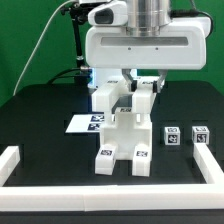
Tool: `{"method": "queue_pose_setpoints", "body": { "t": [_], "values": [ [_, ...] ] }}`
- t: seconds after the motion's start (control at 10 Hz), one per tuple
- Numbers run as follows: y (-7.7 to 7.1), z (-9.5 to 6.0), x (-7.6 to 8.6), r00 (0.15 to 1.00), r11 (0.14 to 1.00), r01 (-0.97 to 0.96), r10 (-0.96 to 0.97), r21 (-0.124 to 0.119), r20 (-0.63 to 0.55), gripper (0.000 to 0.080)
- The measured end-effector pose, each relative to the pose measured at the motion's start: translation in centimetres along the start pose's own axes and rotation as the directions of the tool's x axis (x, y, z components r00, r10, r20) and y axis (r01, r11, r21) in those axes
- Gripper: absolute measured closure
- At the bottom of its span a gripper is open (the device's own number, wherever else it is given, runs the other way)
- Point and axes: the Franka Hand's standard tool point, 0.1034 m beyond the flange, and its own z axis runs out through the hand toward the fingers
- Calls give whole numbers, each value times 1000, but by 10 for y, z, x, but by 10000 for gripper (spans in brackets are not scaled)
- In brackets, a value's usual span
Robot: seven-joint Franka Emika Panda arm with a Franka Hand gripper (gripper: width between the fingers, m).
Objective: Assemble chair
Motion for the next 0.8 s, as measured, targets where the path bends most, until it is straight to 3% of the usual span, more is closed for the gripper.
{"method": "queue_pose_setpoints", "body": {
  "t": [0.8],
  "values": [
    [5, 5, 0, 1000, 1000, 14, -14, 1, -8, 518]
  ]
}}
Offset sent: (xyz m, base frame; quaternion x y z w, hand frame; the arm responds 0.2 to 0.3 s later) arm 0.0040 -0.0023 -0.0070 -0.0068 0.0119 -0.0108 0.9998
